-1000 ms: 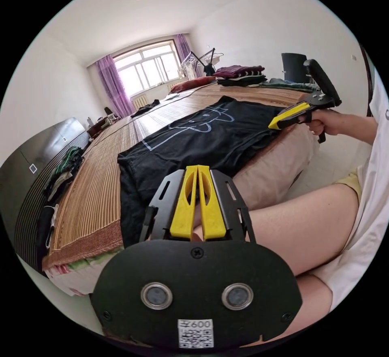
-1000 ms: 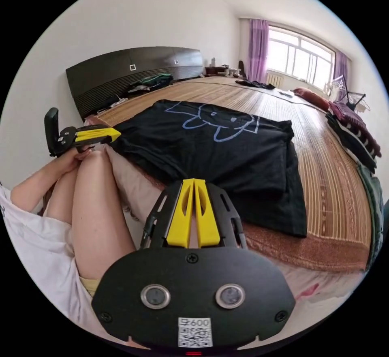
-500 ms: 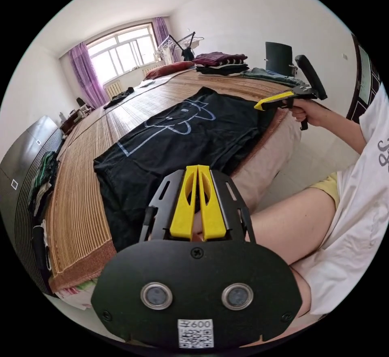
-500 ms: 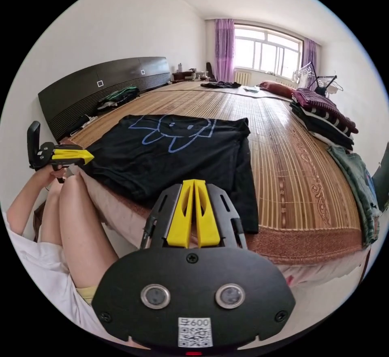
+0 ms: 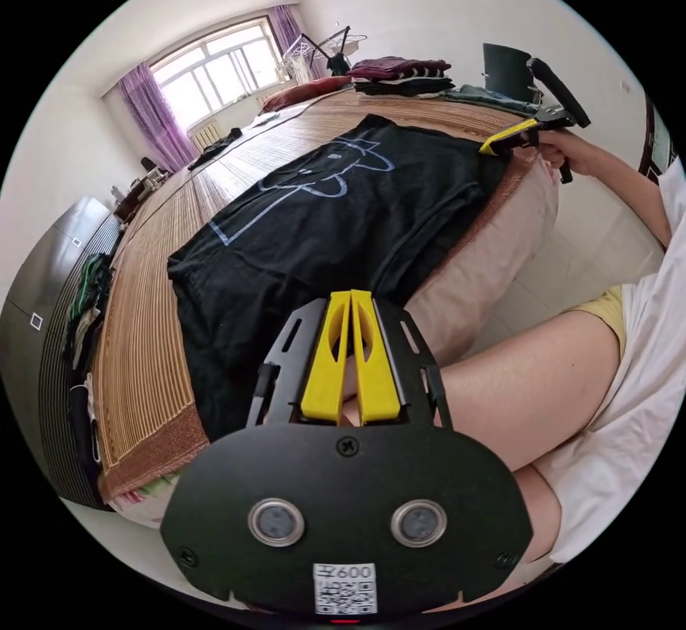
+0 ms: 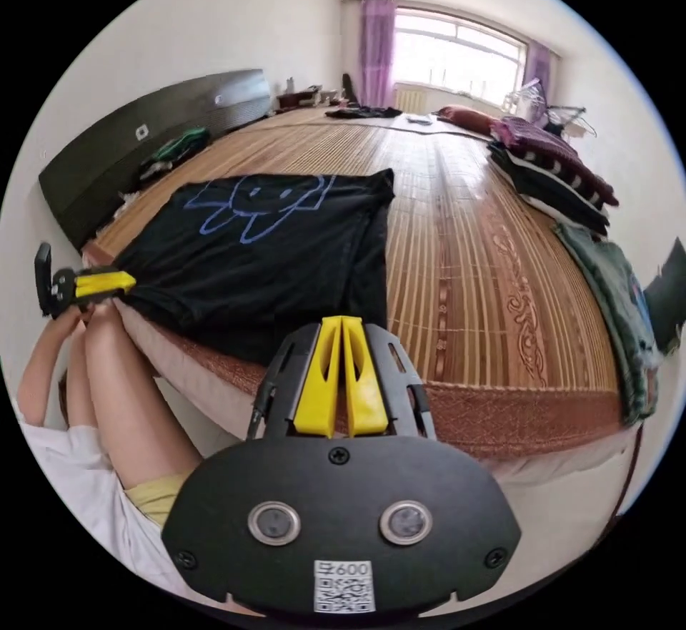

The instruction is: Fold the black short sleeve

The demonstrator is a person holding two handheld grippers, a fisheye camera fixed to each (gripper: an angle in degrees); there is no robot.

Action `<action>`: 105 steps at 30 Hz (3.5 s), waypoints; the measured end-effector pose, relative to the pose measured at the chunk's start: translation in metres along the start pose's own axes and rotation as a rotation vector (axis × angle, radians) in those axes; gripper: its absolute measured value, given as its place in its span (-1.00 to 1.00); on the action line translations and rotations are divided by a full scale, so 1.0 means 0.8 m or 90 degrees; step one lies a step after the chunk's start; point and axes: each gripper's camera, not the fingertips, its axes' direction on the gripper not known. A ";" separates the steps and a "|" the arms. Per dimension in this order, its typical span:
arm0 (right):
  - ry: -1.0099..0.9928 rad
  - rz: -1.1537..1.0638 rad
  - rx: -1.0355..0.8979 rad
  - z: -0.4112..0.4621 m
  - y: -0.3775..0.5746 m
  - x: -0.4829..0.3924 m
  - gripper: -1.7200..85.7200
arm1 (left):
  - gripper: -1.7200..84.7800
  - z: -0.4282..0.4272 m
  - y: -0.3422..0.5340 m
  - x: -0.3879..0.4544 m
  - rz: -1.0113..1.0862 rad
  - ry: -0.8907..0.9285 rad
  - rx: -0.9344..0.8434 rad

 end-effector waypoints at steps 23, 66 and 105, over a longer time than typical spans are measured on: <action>-0.089 0.064 -0.026 -0.035 -0.062 -0.039 -0.90 | -0.88 -0.194 0.038 -0.166 -0.472 0.236 -0.006; -0.118 -0.027 0.047 -0.047 -0.115 0.027 -0.98 | -0.91 -0.456 -0.040 0.090 -0.472 0.213 0.036; -0.295 -0.185 0.116 0.149 -0.013 0.238 -0.98 | -0.88 -0.489 -0.035 0.155 -0.512 0.227 0.040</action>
